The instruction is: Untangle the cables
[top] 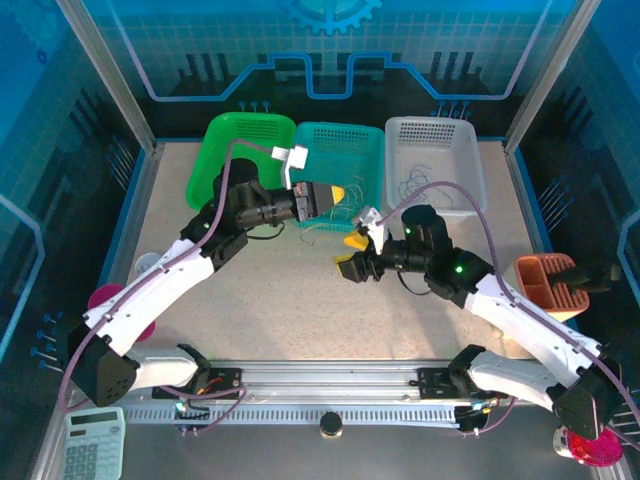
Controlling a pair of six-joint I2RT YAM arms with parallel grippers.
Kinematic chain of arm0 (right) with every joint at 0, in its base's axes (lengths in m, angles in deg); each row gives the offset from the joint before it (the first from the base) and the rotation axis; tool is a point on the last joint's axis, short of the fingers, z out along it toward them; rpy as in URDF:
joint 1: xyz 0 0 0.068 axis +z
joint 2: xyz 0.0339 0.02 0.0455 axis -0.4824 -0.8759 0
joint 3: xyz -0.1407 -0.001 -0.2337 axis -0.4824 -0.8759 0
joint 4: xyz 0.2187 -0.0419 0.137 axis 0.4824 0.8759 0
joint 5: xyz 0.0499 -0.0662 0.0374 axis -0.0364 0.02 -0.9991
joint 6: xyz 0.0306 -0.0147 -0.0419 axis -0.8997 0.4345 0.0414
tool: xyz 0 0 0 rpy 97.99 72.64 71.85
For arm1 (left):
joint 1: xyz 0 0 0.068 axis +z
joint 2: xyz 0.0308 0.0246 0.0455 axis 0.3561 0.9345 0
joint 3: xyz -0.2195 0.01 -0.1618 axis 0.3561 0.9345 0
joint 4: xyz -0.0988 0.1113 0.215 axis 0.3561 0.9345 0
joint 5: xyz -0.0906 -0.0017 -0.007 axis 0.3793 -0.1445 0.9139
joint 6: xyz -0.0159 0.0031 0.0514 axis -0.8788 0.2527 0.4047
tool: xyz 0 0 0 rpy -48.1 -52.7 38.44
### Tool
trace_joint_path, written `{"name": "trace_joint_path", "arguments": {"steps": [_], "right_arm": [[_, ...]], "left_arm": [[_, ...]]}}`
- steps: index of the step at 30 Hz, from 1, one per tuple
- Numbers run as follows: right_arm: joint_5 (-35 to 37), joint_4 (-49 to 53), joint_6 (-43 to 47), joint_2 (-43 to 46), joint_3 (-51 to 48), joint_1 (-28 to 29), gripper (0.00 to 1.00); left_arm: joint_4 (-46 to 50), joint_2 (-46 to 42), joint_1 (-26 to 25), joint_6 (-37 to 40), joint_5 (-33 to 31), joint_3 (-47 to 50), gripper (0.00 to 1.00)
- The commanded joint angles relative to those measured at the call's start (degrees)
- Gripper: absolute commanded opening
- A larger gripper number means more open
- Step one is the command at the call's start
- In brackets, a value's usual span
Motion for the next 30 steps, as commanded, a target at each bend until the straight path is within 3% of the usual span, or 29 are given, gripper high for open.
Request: {"name": "trace_joint_path", "arguments": {"steps": [1,6,10,12,16,21,30], "right_arm": [[-3.0,0.6,1.9,-2.3,3.6,-0.6,0.61],[-4.6,-2.0,1.6,-6.8,4.8,-0.6,0.60],[-6.9,-4.6,0.2,-10.1,5.4,-0.6,0.53],[-7.6,-5.5,-0.5,-11.3,5.5,-0.6,0.39],[-7.5,-6.0,-1.2,-11.9,5.1,-0.7,0.00],[-6.4,-5.7,-2.2,-10.3,2.0,-1.2,0.00],[-3.0,-12.3,-7.7,-8.6,-10.7,-1.7,0.00]], "left_arm": [[-0.6,0.7,0.4,-0.5,3.1,-1.6,0.00],[-2.9,0.9,0.3,-2.1,3.1,-1.2,0.00],[-3.0,0.8,0.3,-2.1,2.0,-1.2,0.00],[-3.2,0.9,0.3,-2.1,1.5,-1.2,0.00],[-3.3,1.4,0.5,-1.8,0.6,-1.9,0.00],[-2.8,1.8,2.3,-1.6,-2.0,-3.1,0.00],[-6.4,-0.9,11.2,-3.6,-8.7,-2.6,0.00]]}}
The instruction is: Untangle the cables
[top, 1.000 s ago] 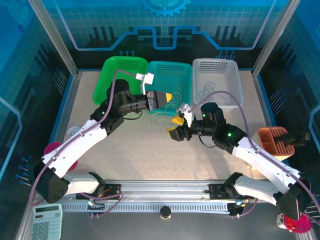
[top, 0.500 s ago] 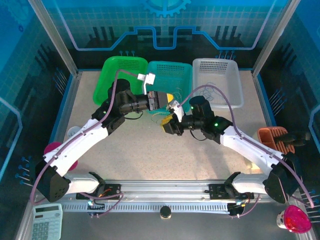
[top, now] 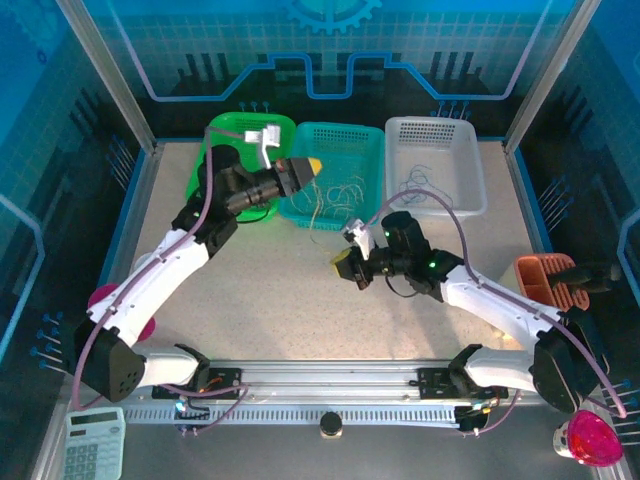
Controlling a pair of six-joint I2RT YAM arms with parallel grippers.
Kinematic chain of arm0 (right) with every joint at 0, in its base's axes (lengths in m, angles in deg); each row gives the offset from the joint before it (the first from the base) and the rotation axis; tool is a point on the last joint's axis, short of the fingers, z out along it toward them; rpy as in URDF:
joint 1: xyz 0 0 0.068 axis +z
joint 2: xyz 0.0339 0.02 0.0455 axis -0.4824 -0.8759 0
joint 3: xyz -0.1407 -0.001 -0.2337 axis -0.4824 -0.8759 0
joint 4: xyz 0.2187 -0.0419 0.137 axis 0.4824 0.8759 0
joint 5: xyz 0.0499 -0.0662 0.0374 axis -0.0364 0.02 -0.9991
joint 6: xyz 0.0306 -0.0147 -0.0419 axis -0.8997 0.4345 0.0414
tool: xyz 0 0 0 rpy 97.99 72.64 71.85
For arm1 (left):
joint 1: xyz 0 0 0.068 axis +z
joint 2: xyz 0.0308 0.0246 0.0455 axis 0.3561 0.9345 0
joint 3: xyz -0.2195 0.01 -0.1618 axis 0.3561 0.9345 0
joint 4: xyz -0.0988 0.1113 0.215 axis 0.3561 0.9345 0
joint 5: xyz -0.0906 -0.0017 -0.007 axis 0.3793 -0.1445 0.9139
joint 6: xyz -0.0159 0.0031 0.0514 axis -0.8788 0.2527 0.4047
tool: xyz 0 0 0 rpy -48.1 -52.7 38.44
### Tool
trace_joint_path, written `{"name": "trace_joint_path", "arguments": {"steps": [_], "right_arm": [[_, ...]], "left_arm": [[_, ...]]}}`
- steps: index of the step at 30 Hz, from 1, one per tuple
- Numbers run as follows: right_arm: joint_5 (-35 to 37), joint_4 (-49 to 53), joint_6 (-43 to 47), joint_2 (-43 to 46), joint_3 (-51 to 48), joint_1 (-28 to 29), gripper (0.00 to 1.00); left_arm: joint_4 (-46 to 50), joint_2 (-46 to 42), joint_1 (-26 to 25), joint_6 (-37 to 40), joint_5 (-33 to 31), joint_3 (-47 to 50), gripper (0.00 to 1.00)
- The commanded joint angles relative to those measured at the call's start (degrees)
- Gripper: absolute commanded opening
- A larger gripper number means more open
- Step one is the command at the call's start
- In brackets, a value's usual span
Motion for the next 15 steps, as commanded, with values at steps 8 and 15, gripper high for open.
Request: {"name": "trace_joint_path", "arguments": {"steps": [8,15], "right_arm": [[1.2,-8.2,-6.2,-1.5,-3.4,0.2,0.00],[0.8,-7.7,-5.9,-4.6,-0.8,0.3,0.14]], "left_arm": [[-11.1,-6.0,2.8,-0.1,-12.5,3.4,0.00],[-15.1,-8.7,3.5,2.8,-22.7,6.6,0.00]]}}
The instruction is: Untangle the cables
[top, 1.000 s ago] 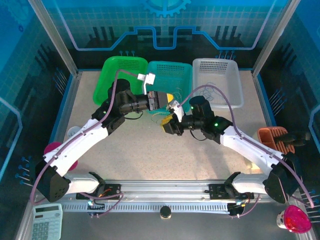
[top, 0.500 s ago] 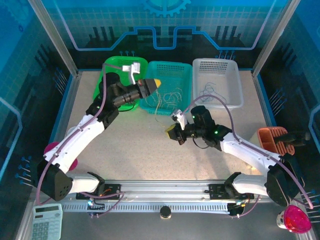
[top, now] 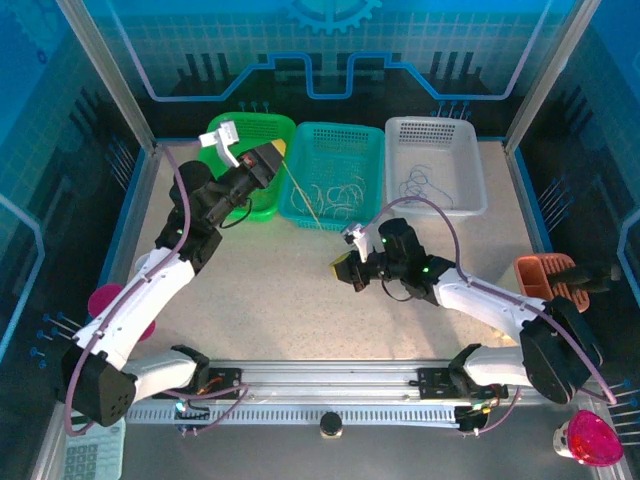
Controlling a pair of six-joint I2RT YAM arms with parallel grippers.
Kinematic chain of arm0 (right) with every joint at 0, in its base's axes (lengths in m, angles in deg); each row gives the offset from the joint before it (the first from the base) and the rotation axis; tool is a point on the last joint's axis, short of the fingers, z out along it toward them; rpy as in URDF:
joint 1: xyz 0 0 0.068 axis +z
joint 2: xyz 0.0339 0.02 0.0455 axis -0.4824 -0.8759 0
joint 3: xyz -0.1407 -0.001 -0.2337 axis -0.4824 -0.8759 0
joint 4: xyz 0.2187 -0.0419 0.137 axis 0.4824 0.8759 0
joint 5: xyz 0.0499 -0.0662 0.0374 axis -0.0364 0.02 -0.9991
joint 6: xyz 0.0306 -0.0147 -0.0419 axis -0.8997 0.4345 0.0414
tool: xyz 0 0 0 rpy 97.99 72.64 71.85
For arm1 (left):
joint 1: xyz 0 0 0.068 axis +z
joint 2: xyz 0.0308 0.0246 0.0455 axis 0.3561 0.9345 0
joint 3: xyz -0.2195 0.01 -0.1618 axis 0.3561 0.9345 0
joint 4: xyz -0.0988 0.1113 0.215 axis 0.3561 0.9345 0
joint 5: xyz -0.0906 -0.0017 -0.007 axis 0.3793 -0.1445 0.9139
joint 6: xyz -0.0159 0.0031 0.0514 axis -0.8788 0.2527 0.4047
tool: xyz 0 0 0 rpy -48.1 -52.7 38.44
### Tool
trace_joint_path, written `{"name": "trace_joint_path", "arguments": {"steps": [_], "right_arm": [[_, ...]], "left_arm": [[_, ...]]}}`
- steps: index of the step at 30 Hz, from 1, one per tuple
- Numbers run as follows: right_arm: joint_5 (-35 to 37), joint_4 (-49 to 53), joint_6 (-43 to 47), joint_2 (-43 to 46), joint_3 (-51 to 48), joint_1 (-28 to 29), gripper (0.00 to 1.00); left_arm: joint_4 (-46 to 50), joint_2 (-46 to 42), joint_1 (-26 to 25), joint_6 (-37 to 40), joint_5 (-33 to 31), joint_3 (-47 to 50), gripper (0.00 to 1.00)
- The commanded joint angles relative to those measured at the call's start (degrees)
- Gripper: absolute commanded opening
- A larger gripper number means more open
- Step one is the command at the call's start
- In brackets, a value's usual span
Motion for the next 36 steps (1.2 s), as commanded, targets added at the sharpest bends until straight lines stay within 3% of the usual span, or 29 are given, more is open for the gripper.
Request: {"name": "trace_joint_path", "arguments": {"steps": [1,2,4,8,16,25,36], "right_arm": [[-0.1,1.1,0.1,-0.7,3.0,0.3,0.28],[0.2,2.1,0.5,-0.4,3.8,0.1,0.39],[1.3,3.9,1.4,0.4,5.2,-0.3,0.48],[1.7,6.7,2.4,2.5,6.3,-3.3,0.56],[2.6,10.2,-2.0,10.5,5.6,-11.5,0.64],[9.8,18.6,-1.3,18.5,4.2,-13.5,0.70],[10.1,23.5,-1.9,23.8,3.1,-15.0,0.71]], "left_arm": [[-2.9,-0.2,1.3,3.7,-5.2,-2.7,0.00],[-1.4,0.6,1.6,5.2,-4.5,-4.2,0.00],[1.0,1.7,2.4,8.4,-4.2,-6.6,0.00],[5.0,4.7,5.5,12.6,-3.9,-10.7,0.00],[12.6,14.3,11.9,18.1,-2.0,-20.5,0.00],[19.5,25.9,16.7,22.7,-1.4,-29.6,0.00],[24.7,34.3,18.3,28.0,-2.7,-31.4,0.00]]}}
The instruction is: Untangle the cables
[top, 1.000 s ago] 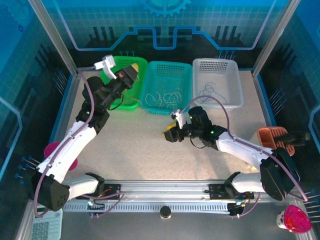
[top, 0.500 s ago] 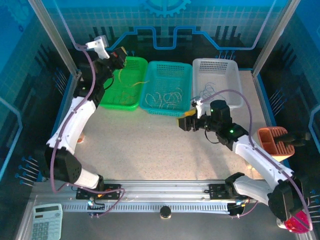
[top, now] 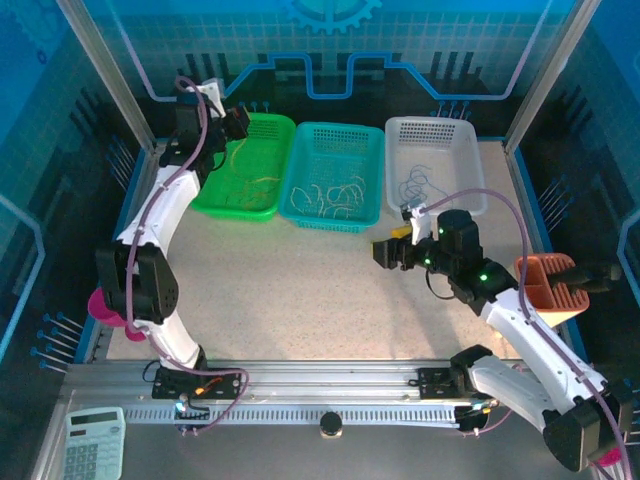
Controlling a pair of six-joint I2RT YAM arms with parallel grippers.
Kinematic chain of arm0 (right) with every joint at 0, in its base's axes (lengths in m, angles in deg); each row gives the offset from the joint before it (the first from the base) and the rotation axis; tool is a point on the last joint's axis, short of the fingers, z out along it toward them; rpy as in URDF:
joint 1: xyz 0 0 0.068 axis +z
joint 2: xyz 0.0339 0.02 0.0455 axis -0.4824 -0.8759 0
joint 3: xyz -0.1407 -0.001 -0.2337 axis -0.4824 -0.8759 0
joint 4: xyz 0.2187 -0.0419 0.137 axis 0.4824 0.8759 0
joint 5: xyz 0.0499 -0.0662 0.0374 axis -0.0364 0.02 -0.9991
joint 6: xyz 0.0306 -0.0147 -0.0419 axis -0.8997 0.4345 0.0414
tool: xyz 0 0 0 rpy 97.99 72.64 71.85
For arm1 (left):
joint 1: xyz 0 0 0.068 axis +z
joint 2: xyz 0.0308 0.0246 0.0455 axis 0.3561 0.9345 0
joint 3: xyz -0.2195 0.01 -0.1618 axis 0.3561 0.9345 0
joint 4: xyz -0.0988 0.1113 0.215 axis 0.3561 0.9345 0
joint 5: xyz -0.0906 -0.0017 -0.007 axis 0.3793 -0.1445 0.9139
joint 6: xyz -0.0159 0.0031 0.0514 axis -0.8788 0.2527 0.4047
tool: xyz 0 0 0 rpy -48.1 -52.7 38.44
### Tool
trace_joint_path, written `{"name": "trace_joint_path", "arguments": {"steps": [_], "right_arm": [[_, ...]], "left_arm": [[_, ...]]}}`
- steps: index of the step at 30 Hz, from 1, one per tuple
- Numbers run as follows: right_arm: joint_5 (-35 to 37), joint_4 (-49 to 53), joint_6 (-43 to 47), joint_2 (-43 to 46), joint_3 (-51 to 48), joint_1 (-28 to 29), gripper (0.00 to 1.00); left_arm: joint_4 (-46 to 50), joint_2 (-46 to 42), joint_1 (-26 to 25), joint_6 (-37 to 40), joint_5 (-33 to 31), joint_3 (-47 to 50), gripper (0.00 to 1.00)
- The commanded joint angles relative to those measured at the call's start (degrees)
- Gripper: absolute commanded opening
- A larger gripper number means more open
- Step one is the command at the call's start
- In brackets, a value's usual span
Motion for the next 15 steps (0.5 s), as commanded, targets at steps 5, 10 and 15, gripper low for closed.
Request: {"name": "trace_joint_path", "arguments": {"steps": [5,10,15], "right_arm": [[0.6,3.9,-0.3,3.0,-0.5,-1.1,0.71],[0.5,4.6,-0.2,3.9,-0.6,-1.4,0.72],[0.2,3.4,-0.5,3.9,-1.6,-1.4,0.75]], "left_arm": [[5.1,2.1,1.0,4.0,1.3,-0.5,0.38],[7.0,-1.1,1.1,2.9,5.5,-1.3,0.99],[8.8,-6.2,0.9,-0.7,11.1,-1.5,0.99]]}}
